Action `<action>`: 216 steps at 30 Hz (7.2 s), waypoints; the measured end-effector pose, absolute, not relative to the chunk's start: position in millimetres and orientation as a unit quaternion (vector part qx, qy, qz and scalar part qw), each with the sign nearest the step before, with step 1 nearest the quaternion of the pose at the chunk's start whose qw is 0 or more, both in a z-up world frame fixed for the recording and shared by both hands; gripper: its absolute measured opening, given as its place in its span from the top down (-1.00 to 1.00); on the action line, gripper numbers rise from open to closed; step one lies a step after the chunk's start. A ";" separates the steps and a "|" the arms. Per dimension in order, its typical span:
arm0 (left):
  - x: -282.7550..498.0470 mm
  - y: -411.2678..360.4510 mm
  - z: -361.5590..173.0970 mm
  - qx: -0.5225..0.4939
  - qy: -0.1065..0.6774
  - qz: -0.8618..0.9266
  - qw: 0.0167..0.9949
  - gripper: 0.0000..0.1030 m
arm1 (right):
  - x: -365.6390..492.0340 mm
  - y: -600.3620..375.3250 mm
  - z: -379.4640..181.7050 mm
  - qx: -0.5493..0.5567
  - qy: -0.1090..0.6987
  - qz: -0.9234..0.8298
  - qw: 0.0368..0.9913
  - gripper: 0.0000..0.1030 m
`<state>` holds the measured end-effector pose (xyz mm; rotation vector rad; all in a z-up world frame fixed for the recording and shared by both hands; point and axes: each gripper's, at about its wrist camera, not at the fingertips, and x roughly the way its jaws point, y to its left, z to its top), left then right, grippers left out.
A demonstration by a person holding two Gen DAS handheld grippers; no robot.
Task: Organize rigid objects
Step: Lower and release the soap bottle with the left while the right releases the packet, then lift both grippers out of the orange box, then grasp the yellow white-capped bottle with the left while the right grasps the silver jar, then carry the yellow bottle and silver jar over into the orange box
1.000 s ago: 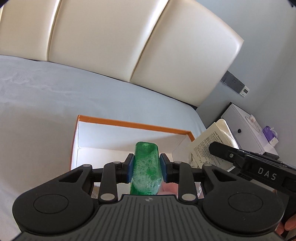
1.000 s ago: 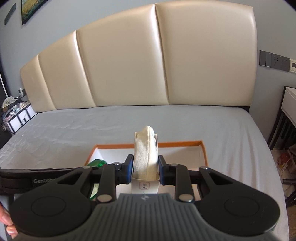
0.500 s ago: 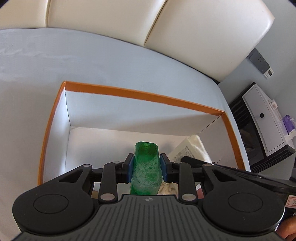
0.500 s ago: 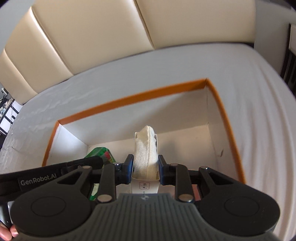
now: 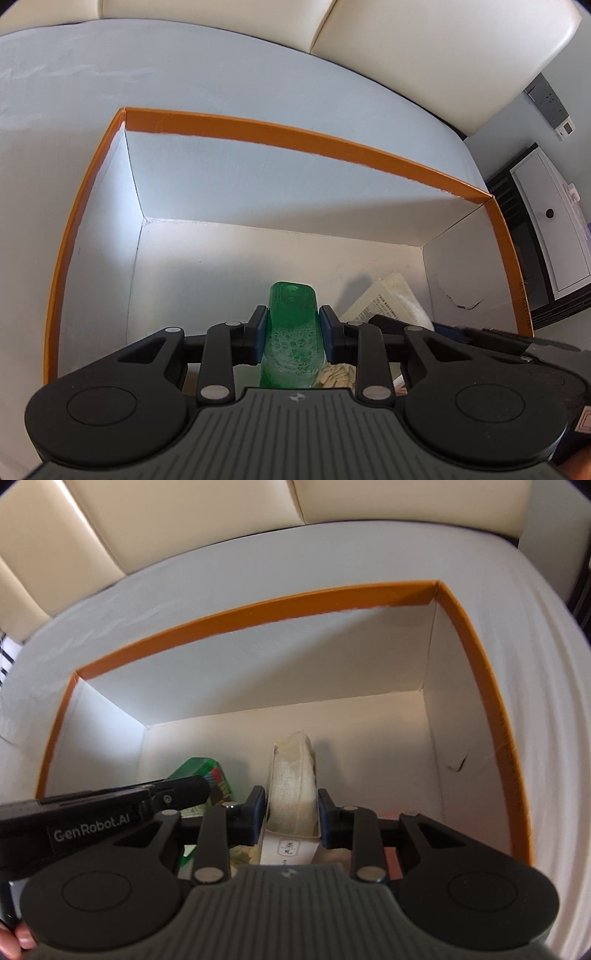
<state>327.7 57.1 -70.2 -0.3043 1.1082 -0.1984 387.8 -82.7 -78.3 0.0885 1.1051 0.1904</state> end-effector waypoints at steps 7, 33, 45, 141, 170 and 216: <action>331.9 48.0 -73.6 -0.133 0.533 -0.088 0.831 0.36 | 381.2 -77.4 -68.8 -0.049 0.481 0.055 0.874 0.31; 318.6 33.5 -60.9 -0.100 0.493 -0.081 0.861 -0.21 | 355.5 -86.9 -47.1 -0.062 0.426 0.041 0.902 0.02; 290.3 45.0 -24.7 -0.121 0.413 -0.080 0.899 -0.26 | 337.6 -89.4 -33.1 -0.062 0.404 0.047 0.912 -0.14; 146.3 -1.9 -104.8 0.034 0.409 -0.169 0.896 0.06 | 170.5 -139.9 -128.0 0.066 0.437 0.070 0.894 0.31; 154.0 15.6 -103.9 -0.027 0.416 -0.161 0.894 0.48 | 169.2 -128.3 -130.4 0.041 0.409 0.074 0.909 0.34; 204.6 80.9 22.9 -0.058 0.324 -0.111 0.938 0.48 | 234.6 -78.2 12.7 -0.010 0.307 0.157 0.939 0.34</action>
